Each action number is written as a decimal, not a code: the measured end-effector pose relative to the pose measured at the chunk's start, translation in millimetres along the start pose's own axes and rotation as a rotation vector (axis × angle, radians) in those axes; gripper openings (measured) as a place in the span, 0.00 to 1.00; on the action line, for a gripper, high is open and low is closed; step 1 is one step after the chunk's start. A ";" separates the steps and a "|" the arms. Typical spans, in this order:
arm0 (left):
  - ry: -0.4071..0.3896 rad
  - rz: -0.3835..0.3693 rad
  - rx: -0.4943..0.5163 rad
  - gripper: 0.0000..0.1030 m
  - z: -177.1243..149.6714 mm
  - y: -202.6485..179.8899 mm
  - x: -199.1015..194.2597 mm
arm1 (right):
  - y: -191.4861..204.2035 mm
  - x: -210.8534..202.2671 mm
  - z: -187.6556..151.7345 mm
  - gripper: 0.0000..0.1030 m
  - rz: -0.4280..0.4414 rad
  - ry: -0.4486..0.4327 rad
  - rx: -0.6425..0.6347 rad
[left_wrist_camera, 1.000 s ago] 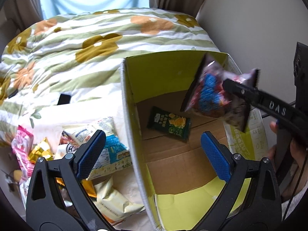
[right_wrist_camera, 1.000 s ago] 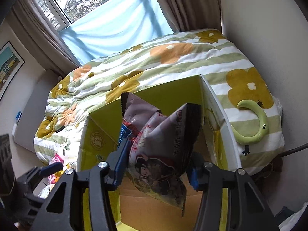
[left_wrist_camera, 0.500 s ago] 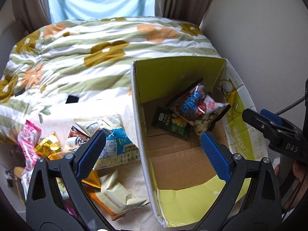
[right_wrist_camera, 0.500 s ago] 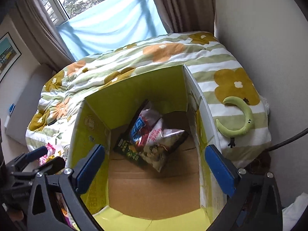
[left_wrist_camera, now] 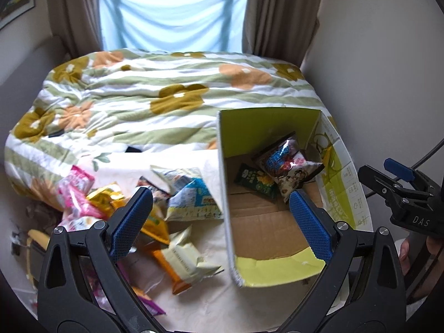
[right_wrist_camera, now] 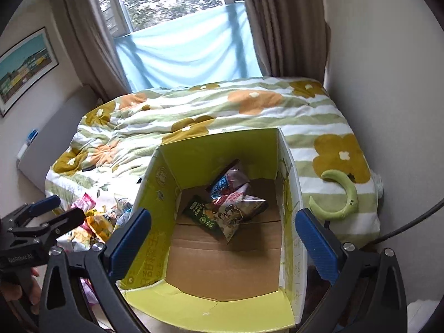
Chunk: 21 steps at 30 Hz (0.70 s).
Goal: Organize snacks
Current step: 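Move both tools back toward the snack tray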
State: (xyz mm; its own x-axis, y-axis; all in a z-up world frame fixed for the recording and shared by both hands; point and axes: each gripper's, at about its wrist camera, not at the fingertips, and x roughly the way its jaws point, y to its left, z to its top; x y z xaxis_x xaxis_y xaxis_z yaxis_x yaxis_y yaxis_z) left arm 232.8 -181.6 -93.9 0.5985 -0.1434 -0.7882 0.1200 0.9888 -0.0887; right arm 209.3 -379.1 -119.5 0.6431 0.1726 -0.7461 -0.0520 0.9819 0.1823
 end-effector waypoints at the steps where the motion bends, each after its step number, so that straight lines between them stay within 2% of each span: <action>1: -0.001 0.012 -0.004 0.95 -3.7 4.2 -4.9 | 3.4 -2.1 -0.9 1.00 0.004 0.001 -0.014; 11: -0.033 0.074 -0.083 0.95 -45.3 77.1 -56.7 | 56.7 -29.6 -19.3 1.00 0.106 -0.046 -0.087; 16: -0.030 0.082 -0.123 0.95 -68.2 135.0 -77.5 | 99.9 -37.5 -39.9 1.00 0.141 -0.063 -0.095; 21: -0.008 0.107 -0.149 0.95 -97.5 200.7 -89.6 | 153.0 -30.1 -69.0 1.00 0.185 -0.040 -0.091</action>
State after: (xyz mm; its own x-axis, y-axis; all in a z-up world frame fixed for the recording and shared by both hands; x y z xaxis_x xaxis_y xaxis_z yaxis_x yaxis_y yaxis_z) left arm 126.0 33.7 -100.4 0.6076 -0.0371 -0.7934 -0.0629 0.9935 -0.0946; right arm 129.3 -228.6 -113.4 0.6458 0.3494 -0.6788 -0.2398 0.9370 0.2541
